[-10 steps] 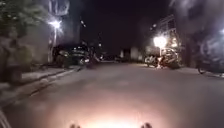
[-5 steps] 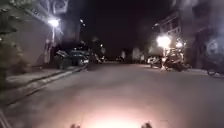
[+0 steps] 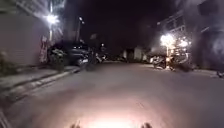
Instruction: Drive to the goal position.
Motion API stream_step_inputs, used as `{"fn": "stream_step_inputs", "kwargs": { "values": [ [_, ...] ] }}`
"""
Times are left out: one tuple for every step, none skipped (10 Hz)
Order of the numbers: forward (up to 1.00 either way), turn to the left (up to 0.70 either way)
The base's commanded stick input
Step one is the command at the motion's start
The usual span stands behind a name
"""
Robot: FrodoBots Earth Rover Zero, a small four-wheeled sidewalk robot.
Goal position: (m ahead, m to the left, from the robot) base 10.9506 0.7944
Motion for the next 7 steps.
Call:
{"fn": "stream_step_inputs", "kwargs": {
  "values": [
    [1.00, 0.00],
    [1.00, 0.00],
    [1.00, 0.00],
    [1.00, 0.00],
    [1.00, 0.00],
    [1.00, -0.19],
    [1.00, -0.40]
  ]
}}
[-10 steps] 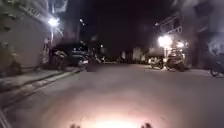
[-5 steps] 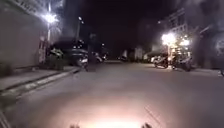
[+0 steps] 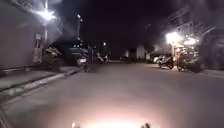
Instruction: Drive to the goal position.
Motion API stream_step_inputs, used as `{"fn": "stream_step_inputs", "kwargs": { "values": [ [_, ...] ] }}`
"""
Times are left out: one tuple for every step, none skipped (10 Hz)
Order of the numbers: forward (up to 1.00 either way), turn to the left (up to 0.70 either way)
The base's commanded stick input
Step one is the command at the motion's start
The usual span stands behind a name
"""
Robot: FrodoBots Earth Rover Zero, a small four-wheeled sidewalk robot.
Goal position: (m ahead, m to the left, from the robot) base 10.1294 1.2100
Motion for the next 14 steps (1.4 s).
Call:
{"fn": "stream_step_inputs", "kwargs": {
  "values": [
    [1.00, -0.40],
    [1.00, -0.39],
    [1.00, -0.12],
    [1.00, 0.00],
    [1.00, 0.00],
    [1.00, 0.00],
    [1.00, 0.00],
    [1.00, 0.00],
    [1.00, 0.00],
    [1.00, 0.00],
    [1.00, 0.00],
    [1.00, 0.00],
    [1.00, 0.00],
    [1.00, 0.00]
  ]
}}
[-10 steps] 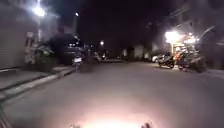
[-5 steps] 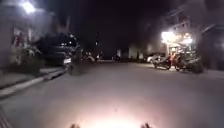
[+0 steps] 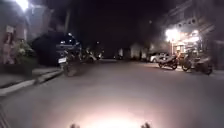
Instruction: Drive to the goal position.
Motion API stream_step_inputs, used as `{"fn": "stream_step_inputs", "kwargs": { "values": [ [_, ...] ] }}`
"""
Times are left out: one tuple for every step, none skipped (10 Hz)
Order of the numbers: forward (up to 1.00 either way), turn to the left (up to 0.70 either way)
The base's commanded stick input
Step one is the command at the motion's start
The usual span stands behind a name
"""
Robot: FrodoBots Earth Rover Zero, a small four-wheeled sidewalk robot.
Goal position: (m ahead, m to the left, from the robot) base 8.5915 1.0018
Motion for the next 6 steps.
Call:
{"fn": "stream_step_inputs", "kwargs": {
  "values": [
    [1.00, 0.00],
    [1.00, 0.00],
    [1.00, 0.00],
    [1.00, 0.00],
    [1.00, 0.00],
    [1.00, 0.00]
  ]
}}
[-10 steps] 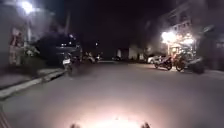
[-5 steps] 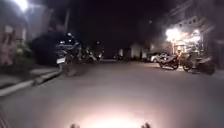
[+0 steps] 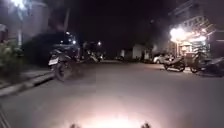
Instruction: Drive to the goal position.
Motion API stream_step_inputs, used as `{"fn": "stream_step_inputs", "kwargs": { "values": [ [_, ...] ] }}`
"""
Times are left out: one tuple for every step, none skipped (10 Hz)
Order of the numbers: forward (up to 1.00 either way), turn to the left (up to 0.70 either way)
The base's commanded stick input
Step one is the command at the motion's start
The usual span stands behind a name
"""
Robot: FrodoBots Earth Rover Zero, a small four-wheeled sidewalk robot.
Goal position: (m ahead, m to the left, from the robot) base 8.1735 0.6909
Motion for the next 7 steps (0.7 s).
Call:
{"fn": "stream_step_inputs", "kwargs": {
  "values": [
    [1.00, 0.00],
    [1.00, 0.00],
    [1.00, 0.00],
    [1.00, 0.00],
    [1.00, 0.00],
    [1.00, 0.00],
    [1.00, 0.00]
  ]
}}
